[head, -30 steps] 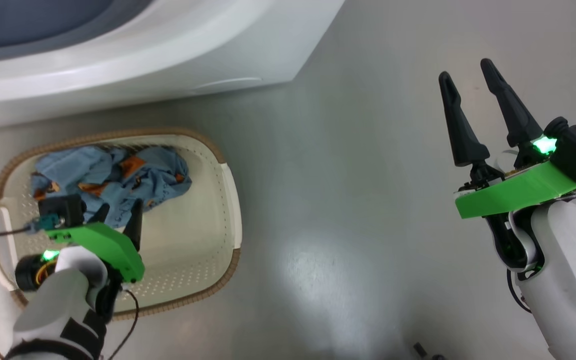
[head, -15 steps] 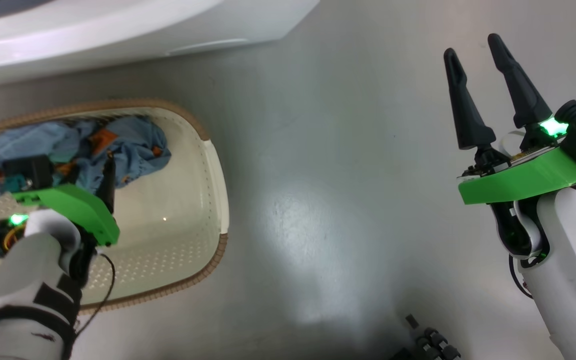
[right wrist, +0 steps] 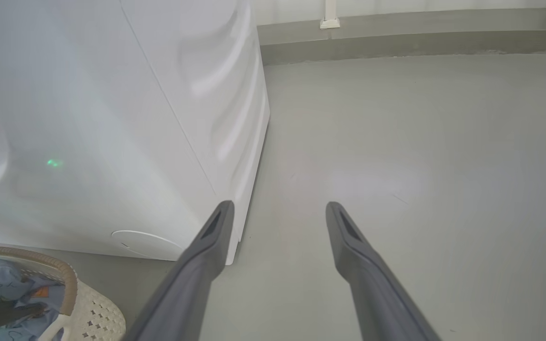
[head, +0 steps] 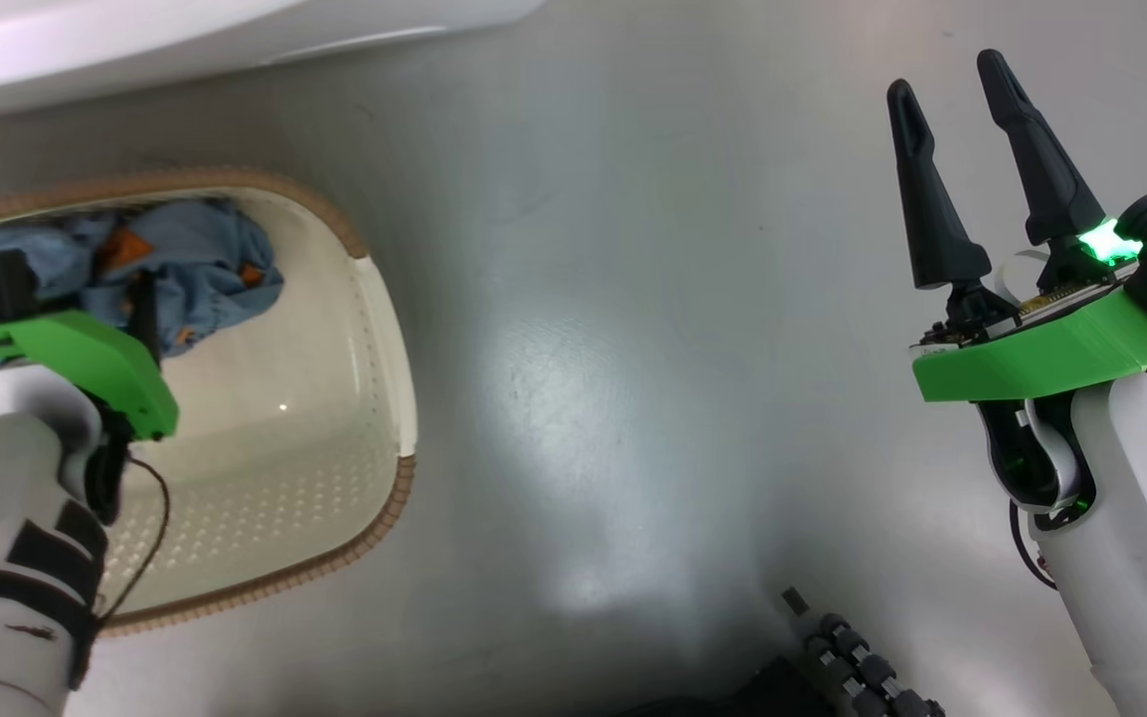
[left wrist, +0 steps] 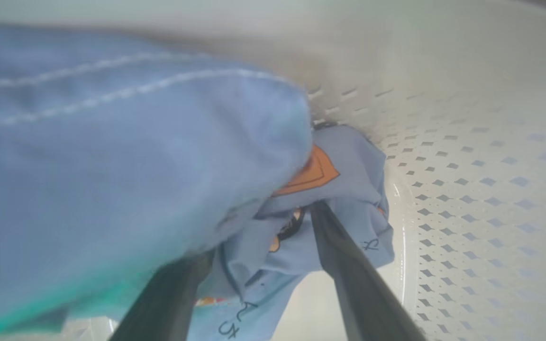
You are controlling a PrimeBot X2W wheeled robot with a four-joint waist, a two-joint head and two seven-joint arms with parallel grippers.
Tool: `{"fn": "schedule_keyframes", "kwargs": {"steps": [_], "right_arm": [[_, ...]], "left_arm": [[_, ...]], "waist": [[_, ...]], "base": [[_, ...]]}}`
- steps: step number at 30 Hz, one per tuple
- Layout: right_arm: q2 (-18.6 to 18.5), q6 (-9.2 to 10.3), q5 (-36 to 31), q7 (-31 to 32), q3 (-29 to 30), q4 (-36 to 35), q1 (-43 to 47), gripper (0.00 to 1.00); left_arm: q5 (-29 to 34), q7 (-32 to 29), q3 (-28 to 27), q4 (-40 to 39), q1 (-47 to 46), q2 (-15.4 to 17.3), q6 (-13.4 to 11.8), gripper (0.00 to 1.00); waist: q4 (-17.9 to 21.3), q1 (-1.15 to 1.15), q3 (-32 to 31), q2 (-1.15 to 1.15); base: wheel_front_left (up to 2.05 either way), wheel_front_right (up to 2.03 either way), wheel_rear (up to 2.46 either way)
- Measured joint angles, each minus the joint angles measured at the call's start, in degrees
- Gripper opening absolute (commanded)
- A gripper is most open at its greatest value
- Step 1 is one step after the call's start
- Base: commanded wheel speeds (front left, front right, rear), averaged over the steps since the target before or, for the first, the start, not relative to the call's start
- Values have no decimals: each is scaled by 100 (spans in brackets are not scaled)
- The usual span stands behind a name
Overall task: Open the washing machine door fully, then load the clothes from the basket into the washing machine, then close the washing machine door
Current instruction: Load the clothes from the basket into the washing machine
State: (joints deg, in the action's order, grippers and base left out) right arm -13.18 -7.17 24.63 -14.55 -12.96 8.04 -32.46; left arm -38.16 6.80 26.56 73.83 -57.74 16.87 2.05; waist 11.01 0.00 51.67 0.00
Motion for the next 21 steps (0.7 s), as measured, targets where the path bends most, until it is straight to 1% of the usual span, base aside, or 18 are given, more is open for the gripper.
{"fn": "schedule_keyframes", "kwargs": {"steps": [4, 6, 11, 16, 17, 18, 19, 20, 21], "right_arm": [[15, 0, 0, 0, 10, -19, 0, 100], [24, -1, 0, 0, 10, -29, 0, 100], [52, 0, 0, 0, -1, -27, 0, 100], [68, -1, 0, 0, -9, -26, 0, 100], [70, -1, 0, 0, -8, -26, 0, 100], [70, 0, 0, 0, -7, -25, 0, 100], [73, 0, 0, 0, -7, -24, 0, 100], [74, -1, 0, 0, -5, -22, 0, 100], [75, -1, 0, 0, -5, -20, 0, 100]], "left_arm": [[0, -32, -2, 5, -90, 111, -250, 100], [0, -105, 5, 7, -101, 115, -270, 100], [0, -525, 53, 9, -102, 115, -321, 100], [0, -565, 64, 12, -169, 176, -391, 100], [0, -572, 65, 12, -196, 187, -399, 98], [-1, -567, 60, 13, -221, 192, -407, 62], [-2, -542, 62, 13, -232, 194, -407, 35], [-2, -522, 62, 13, -235, 194, -407, 0], [-5, -491, 60, 15, -235, 194, -405, 0]], "waist": [[111, 0, 105, 0], [142, 0, 129, 0], [179, 0, 162, 0], [192, 0, 177, 0], [191, 0, 180, 0], [188, 0, 184, 0], [186, 0, 186, 0], [184, 0, 187, 0], [182, 0, 186, 0]], "base": [[0, 0, 0], [0, 0, 0], [0, 0, 0], [0, 0, 0], [0, 0, 0], [0, 0, 0], [0, 0, 0], [0, 0, 0], [0, 0, 0]]}}
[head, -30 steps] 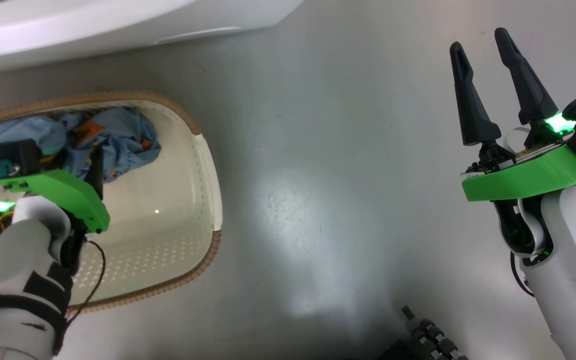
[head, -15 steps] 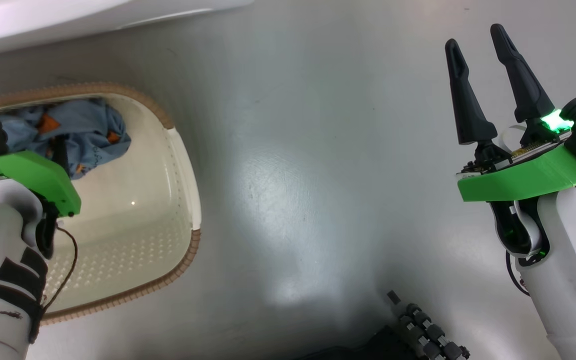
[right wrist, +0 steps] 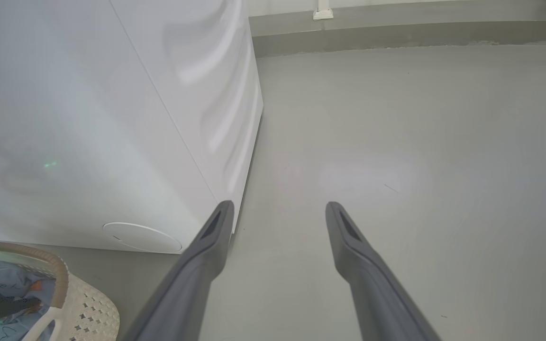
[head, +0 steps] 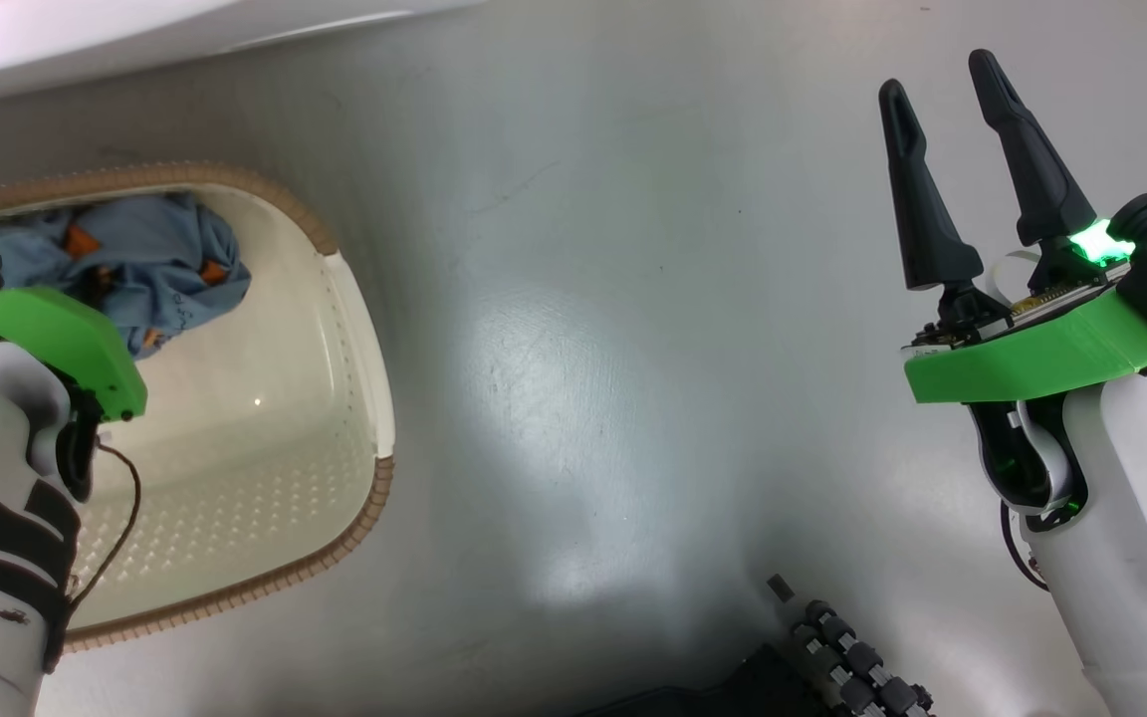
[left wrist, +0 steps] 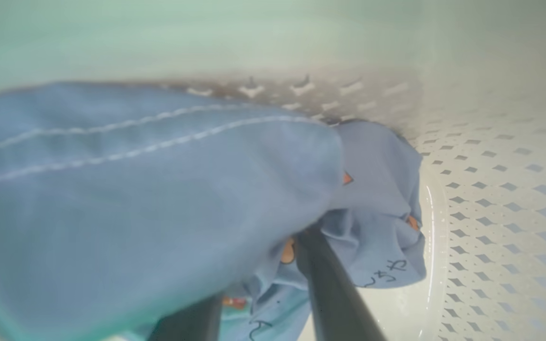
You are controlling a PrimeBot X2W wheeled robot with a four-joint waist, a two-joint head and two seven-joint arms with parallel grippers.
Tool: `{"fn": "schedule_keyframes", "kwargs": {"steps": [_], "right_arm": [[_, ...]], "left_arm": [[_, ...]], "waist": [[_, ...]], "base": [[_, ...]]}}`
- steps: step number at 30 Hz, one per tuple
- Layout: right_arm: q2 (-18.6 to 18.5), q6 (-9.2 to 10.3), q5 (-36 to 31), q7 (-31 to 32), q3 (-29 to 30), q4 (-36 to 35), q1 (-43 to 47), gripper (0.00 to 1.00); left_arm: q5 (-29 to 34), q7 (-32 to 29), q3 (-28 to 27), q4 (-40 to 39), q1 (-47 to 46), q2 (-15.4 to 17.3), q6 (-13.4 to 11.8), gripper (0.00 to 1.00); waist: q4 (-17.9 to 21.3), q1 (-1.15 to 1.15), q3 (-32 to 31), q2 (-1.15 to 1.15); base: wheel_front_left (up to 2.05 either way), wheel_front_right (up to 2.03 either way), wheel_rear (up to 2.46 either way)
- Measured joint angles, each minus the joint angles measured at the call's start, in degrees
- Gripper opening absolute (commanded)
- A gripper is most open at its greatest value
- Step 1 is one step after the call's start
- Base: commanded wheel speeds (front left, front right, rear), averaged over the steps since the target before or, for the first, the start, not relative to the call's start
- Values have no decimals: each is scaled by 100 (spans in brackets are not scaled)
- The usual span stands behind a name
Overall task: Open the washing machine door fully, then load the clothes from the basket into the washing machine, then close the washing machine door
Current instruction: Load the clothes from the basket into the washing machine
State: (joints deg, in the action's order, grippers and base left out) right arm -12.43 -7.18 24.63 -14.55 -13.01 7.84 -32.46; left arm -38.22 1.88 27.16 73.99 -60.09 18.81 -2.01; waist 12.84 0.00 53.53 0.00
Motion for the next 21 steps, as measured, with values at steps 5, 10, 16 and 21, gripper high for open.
{"fn": "schedule_keyframes", "kwargs": {"steps": [5, 10, 16, 21], "right_arm": [[7, 0, 0, 0, -1, 23, -1, 100], [30, 0, 0, 0, -15, 70, -3, 100], [44, 0, 7, 0, -43, 113, -7, 100], [80, 0, 14, 0, -134, 162, -24, 100]], "left_arm": [[-4, 48, 1, 1, 0, -3, 1, 0], [-124, 90, -23, 3, 30, -31, 27, 0], [-174, 222, -31, 5, 187, -105, 71, 0], [-274, 416, -67, 9, 459, -197, 178, 0]], "waist": [[-17, 0, -37, 0], [-32, 0, -138, 0], [-50, 0, -323, 0], [-82, 0, -573, 0]], "base": [[0, 0, 0], [0, 0, 0], [0, 0, 0], [0, 0, 0]]}}
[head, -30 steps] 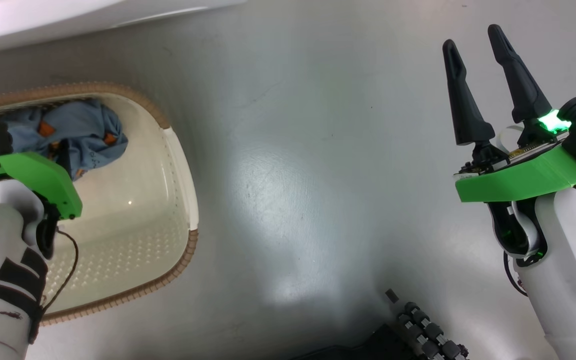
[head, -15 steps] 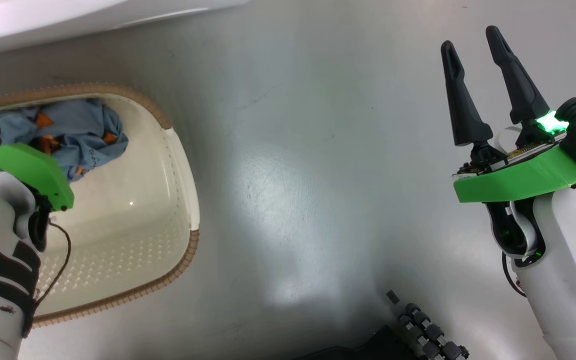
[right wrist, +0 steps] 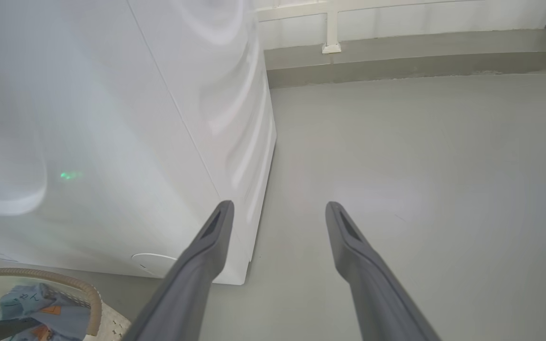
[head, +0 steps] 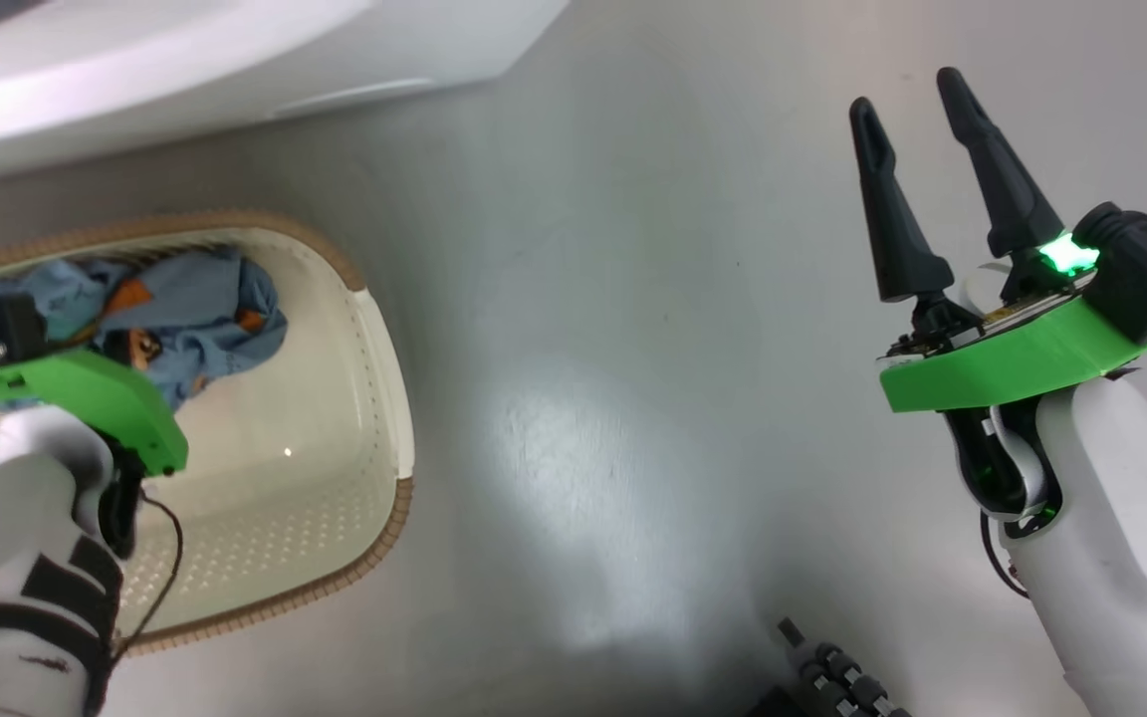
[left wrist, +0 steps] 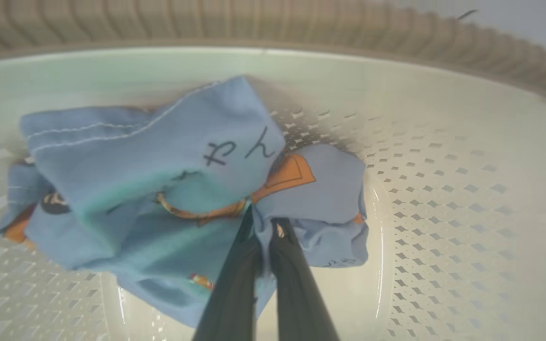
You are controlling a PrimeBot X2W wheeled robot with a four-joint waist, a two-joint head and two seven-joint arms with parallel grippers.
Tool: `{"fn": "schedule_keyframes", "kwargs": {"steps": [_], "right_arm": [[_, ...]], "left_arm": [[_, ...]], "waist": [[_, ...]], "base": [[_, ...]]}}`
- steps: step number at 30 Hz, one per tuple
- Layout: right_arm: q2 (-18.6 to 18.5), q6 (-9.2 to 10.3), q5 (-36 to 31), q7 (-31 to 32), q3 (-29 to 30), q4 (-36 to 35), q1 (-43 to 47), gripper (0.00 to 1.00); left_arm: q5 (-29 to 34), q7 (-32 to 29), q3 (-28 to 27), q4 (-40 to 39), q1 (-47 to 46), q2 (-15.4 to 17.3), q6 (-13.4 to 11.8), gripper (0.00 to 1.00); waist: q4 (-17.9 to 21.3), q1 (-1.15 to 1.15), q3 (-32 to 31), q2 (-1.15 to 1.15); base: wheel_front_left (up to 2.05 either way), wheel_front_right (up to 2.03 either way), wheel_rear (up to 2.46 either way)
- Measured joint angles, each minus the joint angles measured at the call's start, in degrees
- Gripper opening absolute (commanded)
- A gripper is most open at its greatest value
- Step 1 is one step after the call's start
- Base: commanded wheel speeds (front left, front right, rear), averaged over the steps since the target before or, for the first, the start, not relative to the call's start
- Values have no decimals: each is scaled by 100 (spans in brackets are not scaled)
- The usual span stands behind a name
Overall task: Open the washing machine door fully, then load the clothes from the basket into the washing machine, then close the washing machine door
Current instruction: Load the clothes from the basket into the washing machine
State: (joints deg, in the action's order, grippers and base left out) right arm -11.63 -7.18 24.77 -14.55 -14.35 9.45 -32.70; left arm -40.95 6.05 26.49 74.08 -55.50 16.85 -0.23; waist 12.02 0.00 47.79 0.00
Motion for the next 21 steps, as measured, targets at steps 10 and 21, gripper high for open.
{"fn": "schedule_keyframes", "kwargs": {"steps": [10, 21], "right_arm": [[38, 0, 79, 0, -45, 215, 13, 100], [56, 0, 213, 0, -56, 463, 350, 100]], "left_arm": [[-46, 543, 11, 9, 461, -164, 305, 0], [-210, 810, -87, -104, 1070, -303, 554, 0]], "waist": [[-69, 0, -672, 0], [-190, 1, -1581, 0]], "base": [[0, 0, 0], [0, 0, 0]]}}
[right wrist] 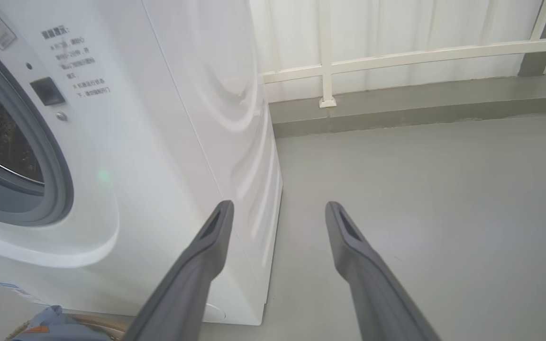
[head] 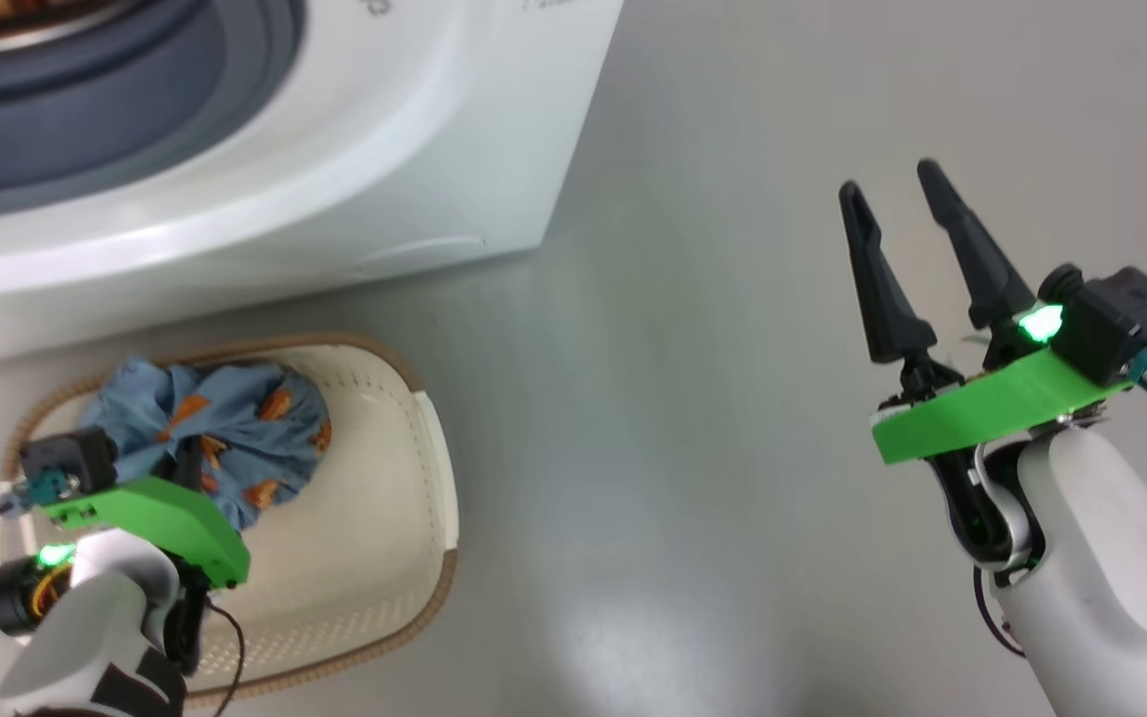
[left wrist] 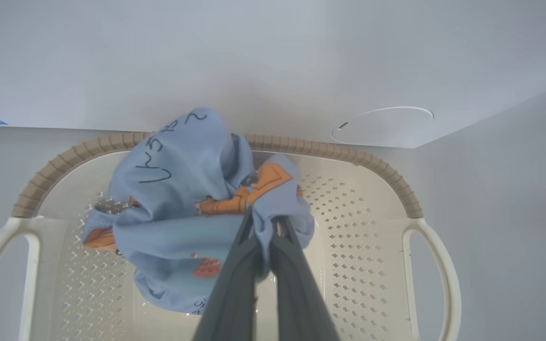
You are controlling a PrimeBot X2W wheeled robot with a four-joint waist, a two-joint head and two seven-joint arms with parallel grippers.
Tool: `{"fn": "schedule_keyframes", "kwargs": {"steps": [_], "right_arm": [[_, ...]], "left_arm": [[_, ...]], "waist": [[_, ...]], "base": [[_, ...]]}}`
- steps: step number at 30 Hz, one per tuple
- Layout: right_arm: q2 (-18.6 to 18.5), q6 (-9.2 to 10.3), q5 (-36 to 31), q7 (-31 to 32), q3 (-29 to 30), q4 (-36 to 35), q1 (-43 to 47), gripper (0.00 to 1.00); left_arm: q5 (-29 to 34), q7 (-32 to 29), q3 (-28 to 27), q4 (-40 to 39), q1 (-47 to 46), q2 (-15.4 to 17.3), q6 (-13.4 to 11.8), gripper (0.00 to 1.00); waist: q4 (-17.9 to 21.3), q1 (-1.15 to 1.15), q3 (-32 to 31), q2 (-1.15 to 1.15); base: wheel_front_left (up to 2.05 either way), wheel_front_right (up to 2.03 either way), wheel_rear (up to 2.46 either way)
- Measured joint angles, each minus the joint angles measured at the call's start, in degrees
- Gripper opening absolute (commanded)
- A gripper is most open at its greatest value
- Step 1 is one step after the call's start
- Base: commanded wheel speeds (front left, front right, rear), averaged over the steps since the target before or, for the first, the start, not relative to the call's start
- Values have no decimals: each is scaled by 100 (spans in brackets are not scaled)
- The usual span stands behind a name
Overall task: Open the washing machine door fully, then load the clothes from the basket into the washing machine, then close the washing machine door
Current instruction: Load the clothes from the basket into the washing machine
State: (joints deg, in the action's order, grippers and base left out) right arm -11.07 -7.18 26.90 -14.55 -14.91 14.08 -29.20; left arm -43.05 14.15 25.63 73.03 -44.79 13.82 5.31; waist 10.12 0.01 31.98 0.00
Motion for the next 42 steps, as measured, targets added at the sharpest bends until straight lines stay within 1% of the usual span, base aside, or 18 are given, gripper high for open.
{"fn": "schedule_keyframes", "kwargs": {"steps": [2, 8, 14, 20, 25, 34, 35, 42], "right_arm": [[-2, 0, 27, 1, -3, 38, 93, 100], [-23, 0, 57, 1, -7, 101, 303, 100], [-67, 0, 127, 1, 3, 166, 525, 100], [-146, 0, 171, 1, 11, 236, 750, 100], [-179, 0, 188, 1, 3, 281, 904, 100], [-237, 0, 232, 1, -5, 335, 1148, 100], [-246, 0, 233, 1, -11, 338, 1200, 100], [-305, 0, 240, 1, -79, 349, 1271, 100]], "left_arm": [[-15, 7, -27, -110, 132, -23, 20, 0], [44, 7, -298, -788, 571, -20, 19, 0], [320, 8, -609, -1524, 1070, -62, 1, 0], [497, 7, -971, -2227, 1491, -219, -7, 0], [706, 8, -1263, -2809, 1816, -276, -5, 0], [996, 8, -1678, -3813, 2321, -363, -4, 0], [1021, 8, -1735, -4038, 2403, -379, -3, 0], [1047, 32, -1784, -4612, 2636, -408, 1, 0]], "waist": [[-29, 0, -172, 0], [-143, 0, -671, 0], [-288, 1, -1117, 0], [-453, 0, -1523, 0], [-574, 0, -1848, 0], [-712, 0, -2337, 0], [-729, 0, -2420, 0], [-751, -1, -2617, 0]], "base": [[0, 0, 0], [0, 0, 0], [0, 0, 0], [0, 0, 0], [0, 0, 0], [0, 0, 0], [0, 0, 0], [0, 0, 0]]}}
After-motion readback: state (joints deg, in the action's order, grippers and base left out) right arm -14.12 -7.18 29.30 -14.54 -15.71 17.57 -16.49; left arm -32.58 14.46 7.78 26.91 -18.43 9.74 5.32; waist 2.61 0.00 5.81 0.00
